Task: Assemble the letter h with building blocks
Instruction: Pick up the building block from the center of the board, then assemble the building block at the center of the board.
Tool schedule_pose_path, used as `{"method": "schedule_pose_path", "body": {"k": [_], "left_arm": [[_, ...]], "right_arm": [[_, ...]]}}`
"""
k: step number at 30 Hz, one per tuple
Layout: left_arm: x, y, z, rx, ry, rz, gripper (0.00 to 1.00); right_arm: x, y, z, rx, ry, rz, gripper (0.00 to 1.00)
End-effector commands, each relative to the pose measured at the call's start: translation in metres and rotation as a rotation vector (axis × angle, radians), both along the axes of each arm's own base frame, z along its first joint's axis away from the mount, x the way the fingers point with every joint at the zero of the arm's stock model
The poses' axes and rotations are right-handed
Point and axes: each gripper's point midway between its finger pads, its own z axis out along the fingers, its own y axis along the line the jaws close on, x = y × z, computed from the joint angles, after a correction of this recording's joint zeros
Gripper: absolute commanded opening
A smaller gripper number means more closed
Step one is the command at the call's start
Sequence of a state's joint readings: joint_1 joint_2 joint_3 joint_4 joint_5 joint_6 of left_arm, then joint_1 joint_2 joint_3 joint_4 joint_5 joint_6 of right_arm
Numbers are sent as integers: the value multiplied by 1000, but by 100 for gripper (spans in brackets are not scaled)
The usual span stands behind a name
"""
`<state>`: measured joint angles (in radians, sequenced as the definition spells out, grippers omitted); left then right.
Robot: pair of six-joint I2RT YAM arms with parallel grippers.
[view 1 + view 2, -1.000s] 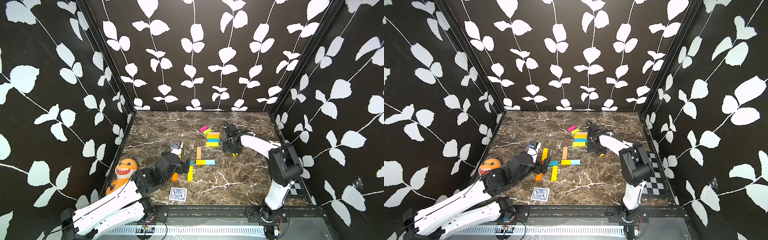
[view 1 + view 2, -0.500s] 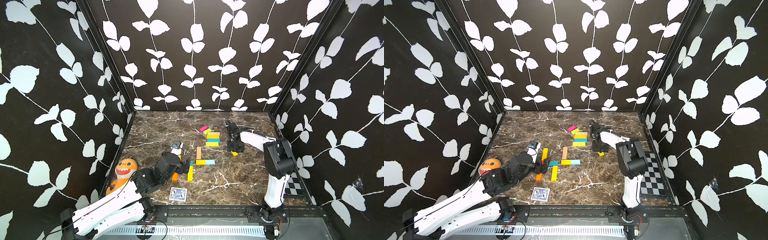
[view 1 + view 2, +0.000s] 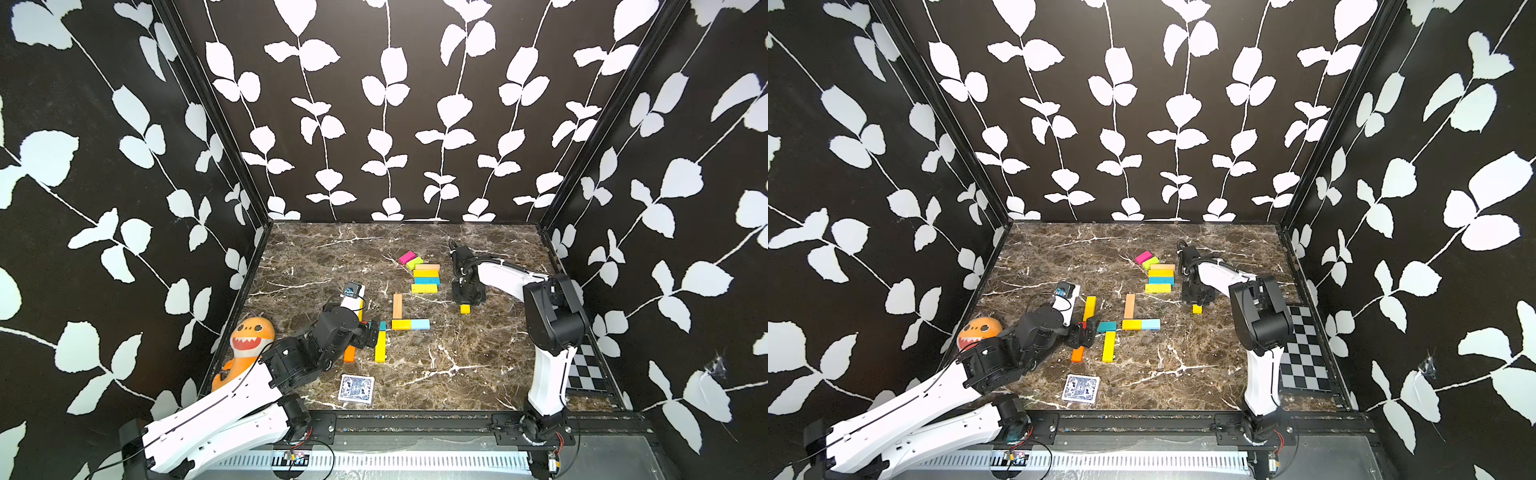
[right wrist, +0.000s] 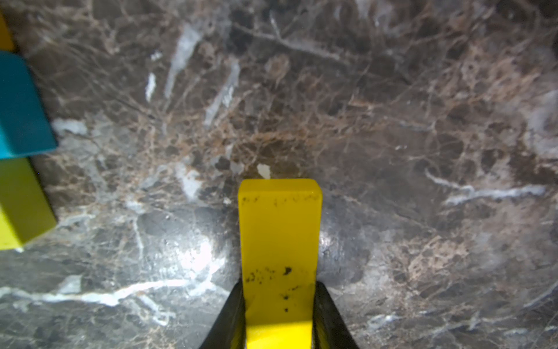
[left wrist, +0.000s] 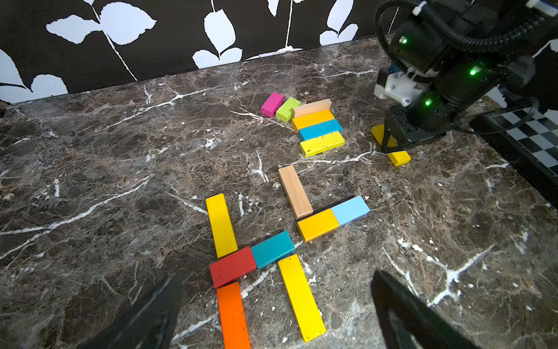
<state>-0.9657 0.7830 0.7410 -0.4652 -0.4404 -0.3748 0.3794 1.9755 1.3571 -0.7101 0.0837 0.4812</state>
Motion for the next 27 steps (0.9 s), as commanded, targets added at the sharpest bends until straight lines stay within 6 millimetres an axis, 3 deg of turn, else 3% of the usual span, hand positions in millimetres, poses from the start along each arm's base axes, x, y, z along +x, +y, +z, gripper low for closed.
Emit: {"method": "schedule_pose_path", "body": {"k": [1,7,13,14,20,27], "left_arm": [[-1,2,-1,-24,-1,5,99],[-1,2,1,-26,-6,5,99],[-1,4,4,-35,-20,9,99],[-1,5,5,-35,-22,11,99],[-1,10,6,-43,-33,29,99],[-5,16,8,-88,-51,39,99]], "right_arm": [[-10,-5,-10,-29,43,-3,18],[-6,5,14,6,-34,16,3],[-15,29,43,26,-103,56,0],[-26,30,40,17,-84,65,0],[-65,66,62,78,-107,108,0],[-144,130,69,155,-40,201,0]]}}
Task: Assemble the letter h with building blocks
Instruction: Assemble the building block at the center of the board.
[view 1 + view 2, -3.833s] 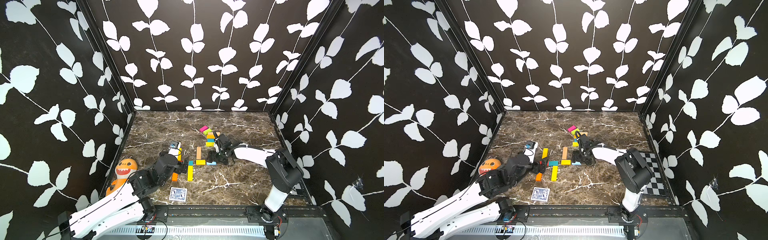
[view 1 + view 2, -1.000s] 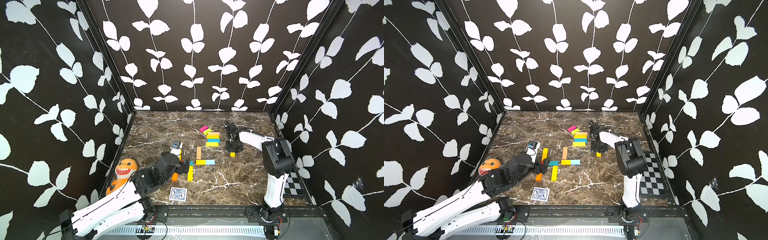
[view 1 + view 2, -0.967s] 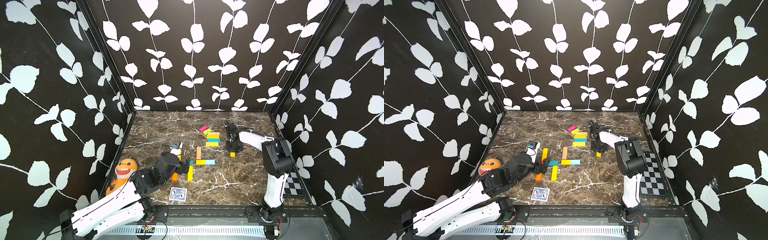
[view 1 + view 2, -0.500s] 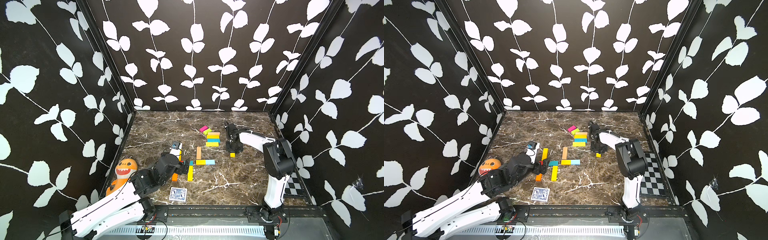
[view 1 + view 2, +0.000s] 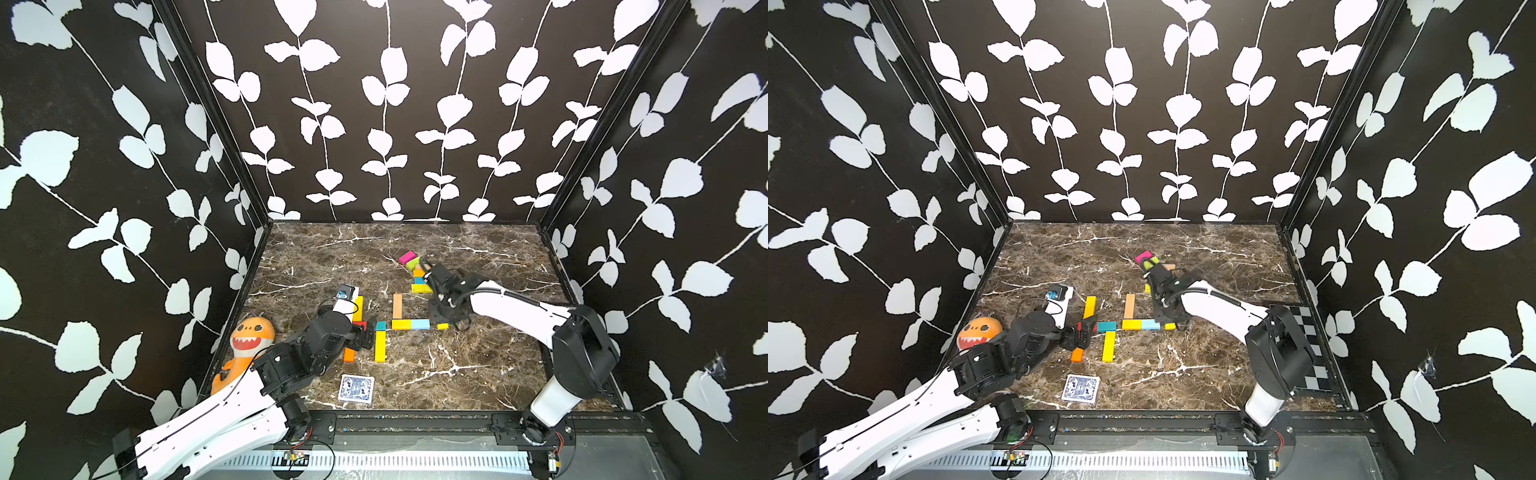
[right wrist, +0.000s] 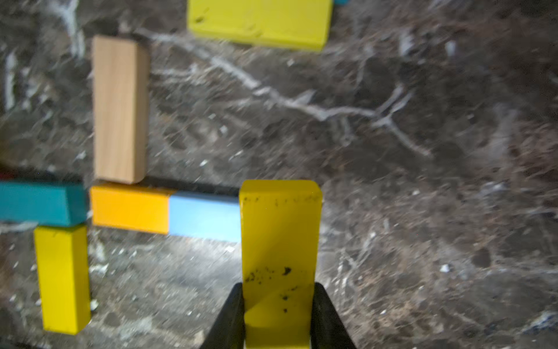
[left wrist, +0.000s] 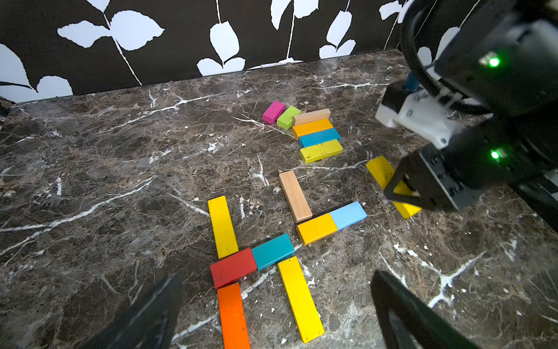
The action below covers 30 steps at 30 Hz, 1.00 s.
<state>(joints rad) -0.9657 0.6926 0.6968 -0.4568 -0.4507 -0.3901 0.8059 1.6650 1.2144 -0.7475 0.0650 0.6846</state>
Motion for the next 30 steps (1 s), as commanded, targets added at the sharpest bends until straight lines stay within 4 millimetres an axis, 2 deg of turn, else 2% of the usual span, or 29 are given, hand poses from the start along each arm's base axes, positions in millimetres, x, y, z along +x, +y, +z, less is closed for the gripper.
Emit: {"method": "schedule_pose_path", "body": {"k": [1,3,6,9,12,15,16,17,23,30], "left_arm": [[0,6,4,-40,-26,23,99],[0,10,7,-51,-37,35,99],[-1,14,11,-72,-50,47,99],[-1,15,15,-98,-67,51,99],[-1,16,18,-114,-79,52,99],[-2,16,20,-121,-81,48,99],[-3,16,21,-124,-83,45,99],[-4,16,21,-127,-84,44,99],[-8,24,25,-149,-100,50,99],[-11,32,30,-163,-113,60,99]], "right_arm": [[-40,18,2,23,67,-18,0],[-62,34,0,27,94,2,0],[-82,55,-5,25,115,21,0],[-92,74,-11,21,115,27,0],[-97,88,-26,13,122,2,0],[-97,98,-40,24,120,-39,0],[-93,110,-34,52,104,-45,0],[-92,112,-35,48,96,-59,0],[-85,113,-45,20,72,-132,0],[-76,120,-49,17,76,-126,0]]}}
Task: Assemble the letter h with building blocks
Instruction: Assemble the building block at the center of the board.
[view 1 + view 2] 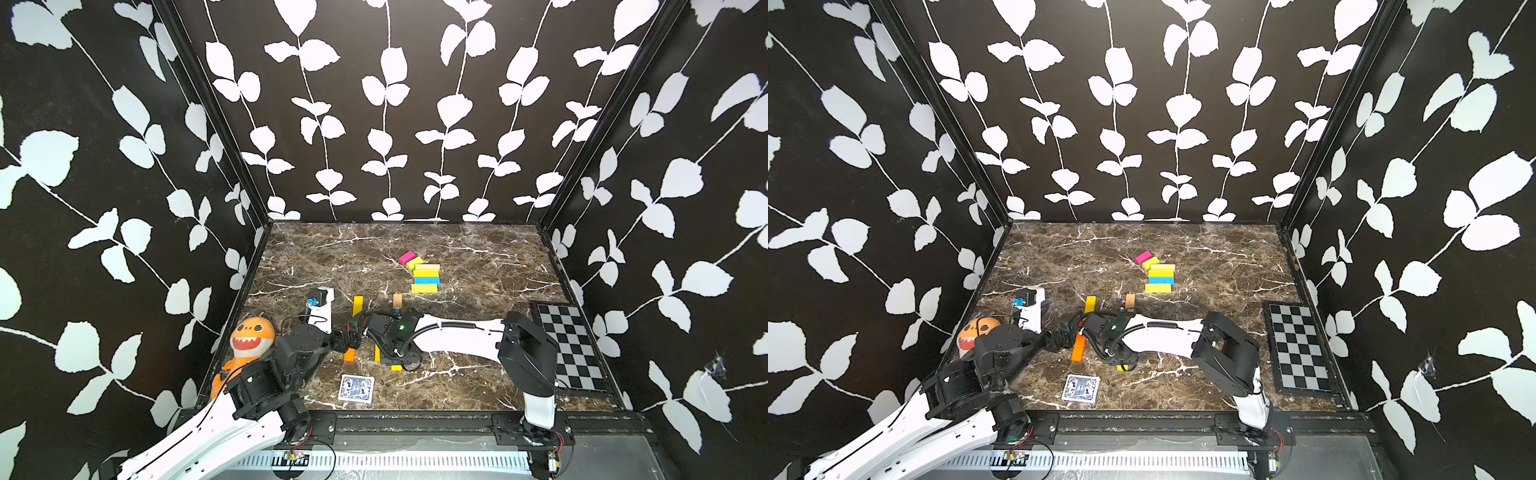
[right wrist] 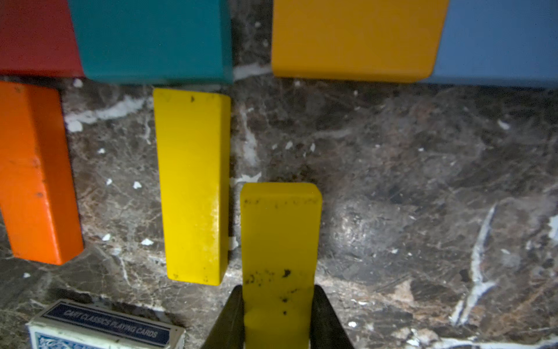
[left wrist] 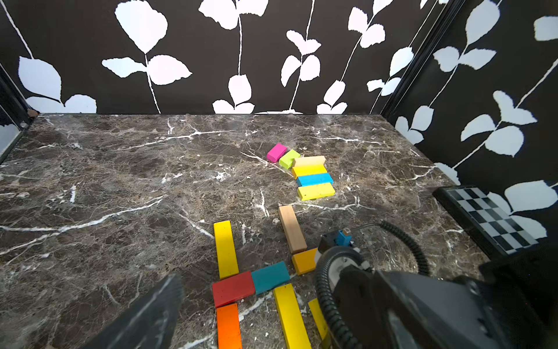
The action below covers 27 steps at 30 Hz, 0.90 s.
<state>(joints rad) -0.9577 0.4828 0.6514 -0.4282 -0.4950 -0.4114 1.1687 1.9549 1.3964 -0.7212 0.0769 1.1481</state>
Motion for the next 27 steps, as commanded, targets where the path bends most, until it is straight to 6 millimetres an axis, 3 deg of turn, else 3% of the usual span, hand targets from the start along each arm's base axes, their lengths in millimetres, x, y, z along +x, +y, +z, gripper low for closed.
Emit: {"method": "schedule_pose_path", "body": {"k": [1,27], "left_arm": [[-2,4,-3,1,1,3,99],[-4,7,-1,-3,-11,5,99]], "right_arm": [[9,0,-1,-16,-13,-37,0],[28,-13,-15,-92,12,-30,0]]}}
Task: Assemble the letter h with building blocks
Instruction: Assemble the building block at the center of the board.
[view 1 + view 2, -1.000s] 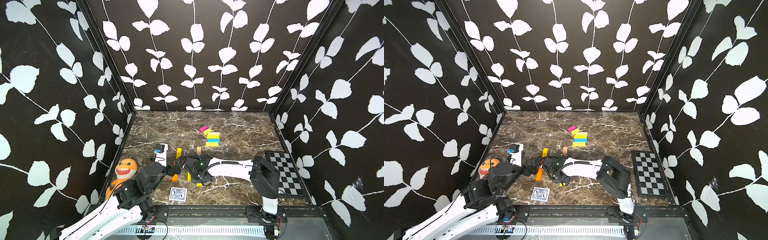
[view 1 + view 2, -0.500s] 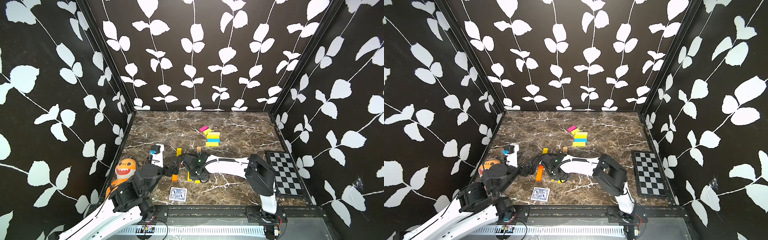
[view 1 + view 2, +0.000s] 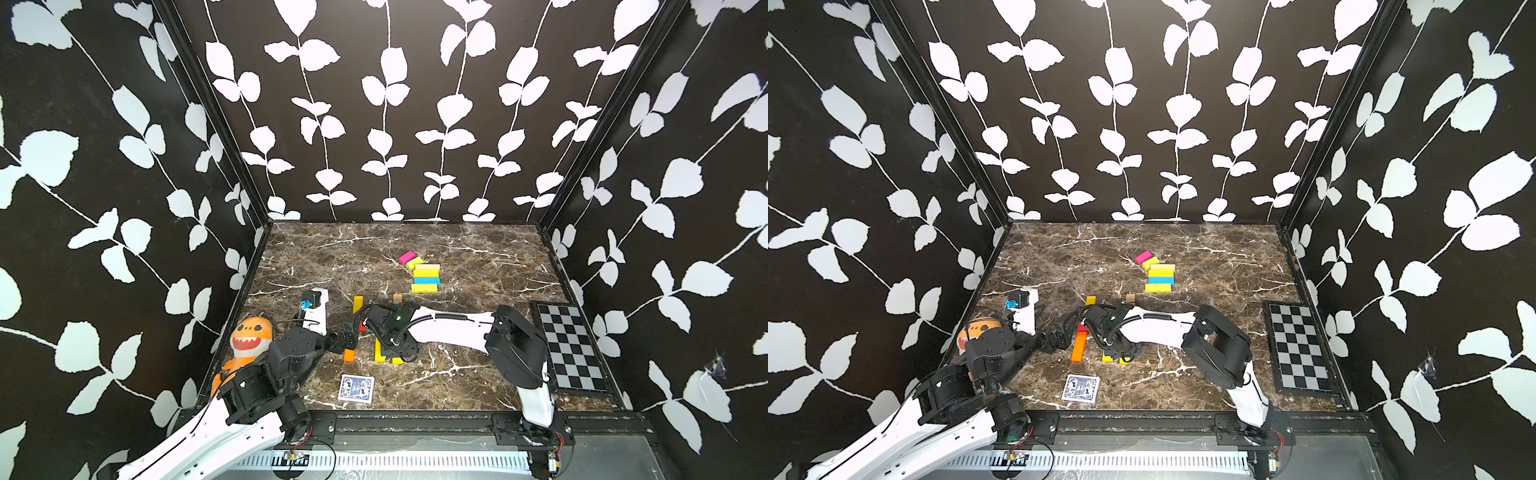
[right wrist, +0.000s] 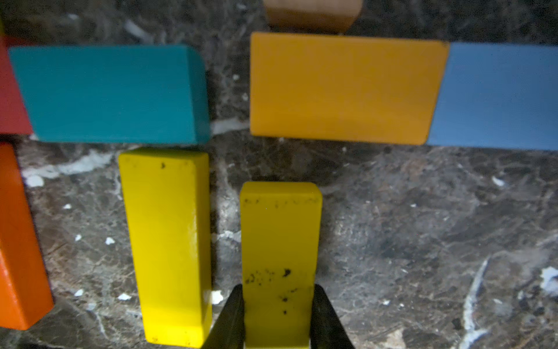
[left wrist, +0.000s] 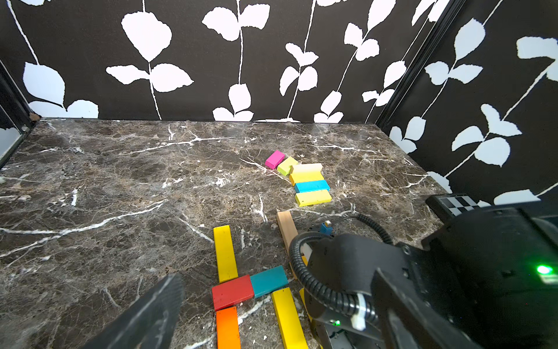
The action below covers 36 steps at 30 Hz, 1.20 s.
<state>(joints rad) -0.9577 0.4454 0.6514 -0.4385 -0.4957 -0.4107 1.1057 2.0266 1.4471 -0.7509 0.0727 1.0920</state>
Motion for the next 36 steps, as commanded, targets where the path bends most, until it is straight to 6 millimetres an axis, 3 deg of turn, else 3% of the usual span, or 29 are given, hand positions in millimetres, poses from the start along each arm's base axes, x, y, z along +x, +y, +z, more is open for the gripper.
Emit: {"method": "schedule_pose_path", "body": {"k": [1,36], "left_arm": [[0,2,-7,20,6,6,99],[0,3,-11,30,5,9,99]], "right_arm": [[5,-5,-1,-39,-8,-25,0],[22,-12,-9,-105,-21,-38,2]]}}
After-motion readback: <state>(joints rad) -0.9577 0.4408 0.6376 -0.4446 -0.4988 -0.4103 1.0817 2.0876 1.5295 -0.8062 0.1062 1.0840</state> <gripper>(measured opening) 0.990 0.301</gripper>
